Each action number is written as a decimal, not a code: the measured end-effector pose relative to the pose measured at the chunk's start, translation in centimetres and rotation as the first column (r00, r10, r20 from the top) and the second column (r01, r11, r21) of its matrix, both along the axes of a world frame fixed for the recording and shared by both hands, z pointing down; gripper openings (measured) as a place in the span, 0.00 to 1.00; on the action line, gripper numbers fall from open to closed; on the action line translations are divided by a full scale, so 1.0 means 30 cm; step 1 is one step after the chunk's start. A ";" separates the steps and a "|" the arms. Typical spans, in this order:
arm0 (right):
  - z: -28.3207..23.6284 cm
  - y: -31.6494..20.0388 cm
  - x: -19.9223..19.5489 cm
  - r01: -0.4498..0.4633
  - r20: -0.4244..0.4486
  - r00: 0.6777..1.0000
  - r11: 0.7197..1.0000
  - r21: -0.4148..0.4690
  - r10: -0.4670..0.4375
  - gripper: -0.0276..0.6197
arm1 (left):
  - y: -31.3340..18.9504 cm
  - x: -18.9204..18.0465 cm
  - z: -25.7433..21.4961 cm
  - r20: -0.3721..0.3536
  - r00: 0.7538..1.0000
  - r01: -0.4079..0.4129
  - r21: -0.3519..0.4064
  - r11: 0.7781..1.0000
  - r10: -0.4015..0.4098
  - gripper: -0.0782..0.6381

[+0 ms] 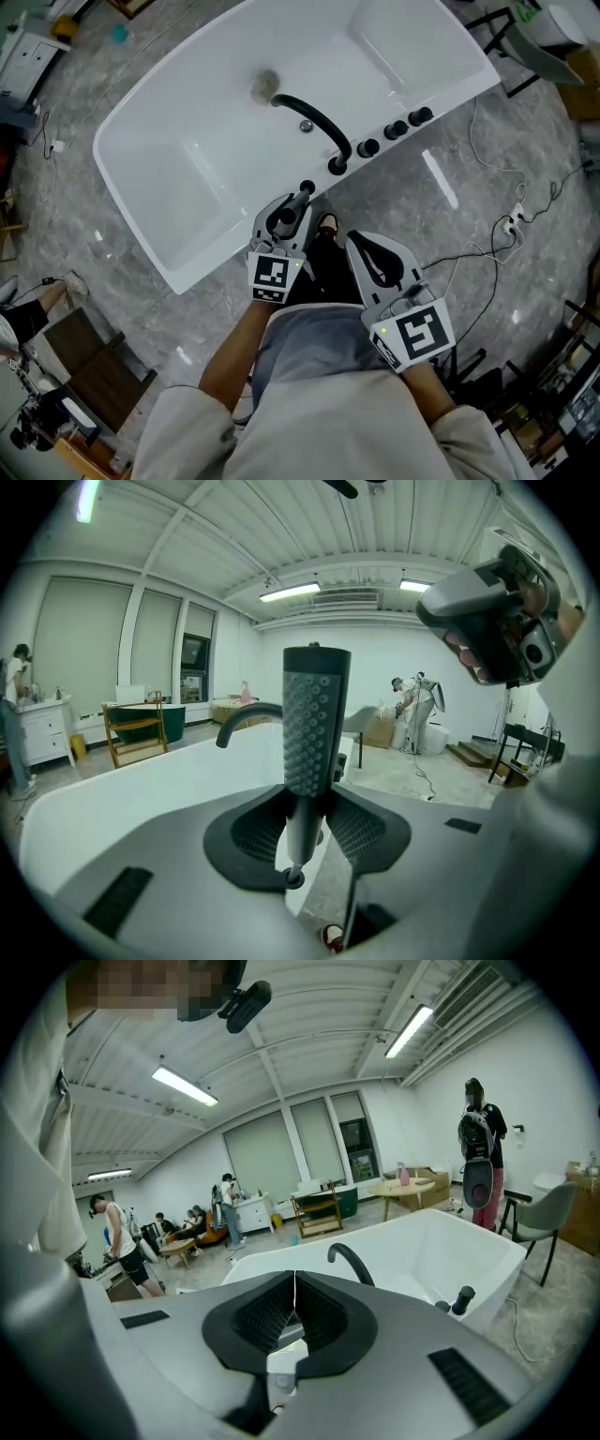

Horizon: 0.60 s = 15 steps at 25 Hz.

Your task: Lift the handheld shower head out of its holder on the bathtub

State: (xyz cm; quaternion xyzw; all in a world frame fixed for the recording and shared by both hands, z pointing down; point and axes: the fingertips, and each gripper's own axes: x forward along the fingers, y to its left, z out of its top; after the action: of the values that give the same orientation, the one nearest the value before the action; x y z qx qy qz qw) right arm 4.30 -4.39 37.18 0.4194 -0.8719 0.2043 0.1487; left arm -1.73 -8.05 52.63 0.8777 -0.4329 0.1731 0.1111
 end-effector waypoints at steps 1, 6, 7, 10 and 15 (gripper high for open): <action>-0.003 0.000 0.001 0.000 0.001 1.000 1.000 0.002 0.000 0.07 | -0.001 -0.001 -0.012 -0.002 1.000 -0.001 0.005 1.000 0.001 0.30; -0.013 -0.006 0.006 0.002 0.005 1.000 1.000 0.009 -0.002 0.07 | -0.002 0.007 -0.066 -0.014 1.000 -0.015 0.022 1.000 0.015 0.30; -0.015 -0.008 0.007 0.003 0.005 1.000 1.000 0.011 -0.003 0.07 | -0.003 0.008 -0.075 -0.015 1.000 -0.017 0.026 1.000 0.017 0.30; -0.019 -0.011 0.012 0.006 0.008 1.000 1.000 0.017 -0.006 0.07 | -0.004 0.011 -0.103 -0.026 1.000 -0.015 0.037 0.999 0.016 0.30; -0.029 -0.008 0.008 0.010 0.011 1.000 1.000 0.023 -0.010 0.07 | 0.003 0.001 -0.165 -0.030 0.999 -0.014 0.063 0.998 0.016 0.30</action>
State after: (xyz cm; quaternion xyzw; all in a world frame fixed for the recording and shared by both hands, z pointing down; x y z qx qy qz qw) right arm 4.55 -4.63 36.31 0.4157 -0.8770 0.1958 0.1402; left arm -1.70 -7.97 47.68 0.8864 -0.4299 0.1469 0.0890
